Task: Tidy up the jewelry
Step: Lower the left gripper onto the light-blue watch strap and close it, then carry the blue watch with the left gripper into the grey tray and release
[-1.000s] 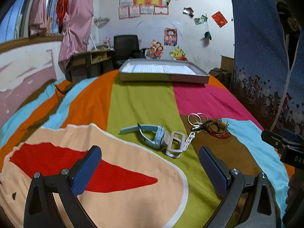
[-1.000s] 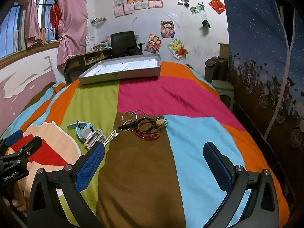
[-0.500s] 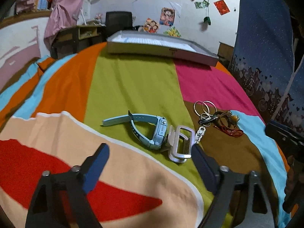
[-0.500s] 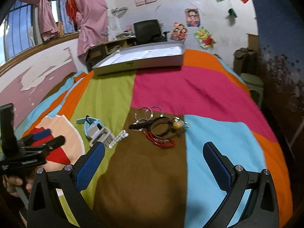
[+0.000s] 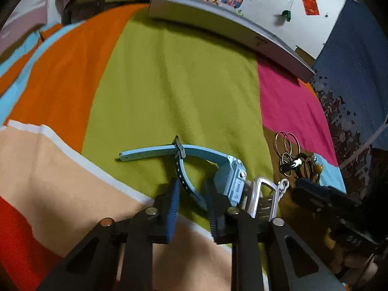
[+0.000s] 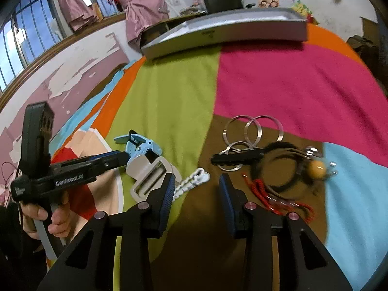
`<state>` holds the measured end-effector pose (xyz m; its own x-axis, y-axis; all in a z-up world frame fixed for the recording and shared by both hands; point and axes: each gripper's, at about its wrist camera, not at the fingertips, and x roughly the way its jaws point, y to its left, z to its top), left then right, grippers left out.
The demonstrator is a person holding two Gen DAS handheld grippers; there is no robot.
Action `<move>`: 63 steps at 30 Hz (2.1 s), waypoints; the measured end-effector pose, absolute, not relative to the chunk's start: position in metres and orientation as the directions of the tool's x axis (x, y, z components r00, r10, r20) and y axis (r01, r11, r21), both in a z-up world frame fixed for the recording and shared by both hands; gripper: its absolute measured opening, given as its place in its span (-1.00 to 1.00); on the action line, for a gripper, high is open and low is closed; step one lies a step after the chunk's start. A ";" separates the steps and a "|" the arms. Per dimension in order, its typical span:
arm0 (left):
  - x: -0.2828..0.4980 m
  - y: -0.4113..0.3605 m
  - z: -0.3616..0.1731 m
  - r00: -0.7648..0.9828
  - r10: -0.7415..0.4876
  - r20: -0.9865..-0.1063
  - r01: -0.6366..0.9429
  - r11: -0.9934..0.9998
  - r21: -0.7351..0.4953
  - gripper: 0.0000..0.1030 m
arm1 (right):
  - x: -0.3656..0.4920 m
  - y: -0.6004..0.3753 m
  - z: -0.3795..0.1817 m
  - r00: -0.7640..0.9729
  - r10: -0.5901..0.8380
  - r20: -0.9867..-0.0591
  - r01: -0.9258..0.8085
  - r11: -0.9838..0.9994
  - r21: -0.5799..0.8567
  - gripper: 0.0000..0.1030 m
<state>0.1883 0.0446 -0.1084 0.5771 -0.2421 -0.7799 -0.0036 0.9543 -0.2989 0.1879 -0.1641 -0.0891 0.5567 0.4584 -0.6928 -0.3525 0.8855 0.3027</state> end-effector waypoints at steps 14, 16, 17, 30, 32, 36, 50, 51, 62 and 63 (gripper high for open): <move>0.189 0.027 -0.088 0.572 -0.183 -0.800 -0.009 0.973 -0.229 -0.93 | 0.193 -0.129 -0.100 0.504 0.489 -0.712 -0.368 0.867 0.335 -0.92; 0.187 0.026 -0.081 0.581 -0.168 -0.796 -0.008 0.977 -0.212 -0.93 | 0.189 -0.132 -0.094 0.518 0.495 -0.698 -0.365 0.866 0.343 -0.93; 0.187 0.025 -0.077 0.585 -0.162 -0.795 -0.010 0.978 -0.206 -0.93 | 0.187 -0.132 -0.090 0.530 0.494 -0.689 -0.362 0.867 0.343 -0.94; 0.230 0.015 0.013 0.723 -0.158 -0.673 0.064 0.985 -0.162 -0.93 | 0.227 -0.170 -0.022 0.610 0.523 -0.595 -0.363 0.852 0.377 -0.96; 0.254 0.012 0.029 0.753 -0.171 -0.636 0.066 0.980 -0.185 -0.93 | 0.246 -0.173 -0.003 0.617 0.529 -0.583 -0.377 0.848 0.372 -0.96; 0.311 0.003 0.051 0.797 -0.178 -0.578 0.063 0.975 -0.214 -0.93 | 0.293 -0.184 0.038 0.645 0.531 -0.549 -0.385 0.847 0.366 -0.96; 0.423 -0.017 0.014 0.723 -0.149 -0.675 0.014 0.979 -0.201 -0.92 | 0.449 -0.207 0.035 0.673 0.501 -0.544 -0.259 0.849 0.461 -0.96; 0.424 -0.018 0.013 0.724 -0.139 -0.676 0.011 0.982 -0.190 -0.92 | 0.448 -0.209 0.022 0.669 0.502 -0.548 -0.256 0.848 0.464 -0.96; 0.424 -0.020 0.007 0.722 -0.099 -0.685 -0.040 0.982 -0.184 -0.65 | 0.456 -0.222 -0.013 0.690 0.456 -0.562 -0.249 0.879 0.407 -0.91; 0.421 -0.021 0.007 0.732 -0.085 -0.676 -0.044 0.984 -0.171 -0.48 | 0.453 -0.223 -0.012 0.691 0.457 -0.560 -0.260 0.880 0.397 -0.87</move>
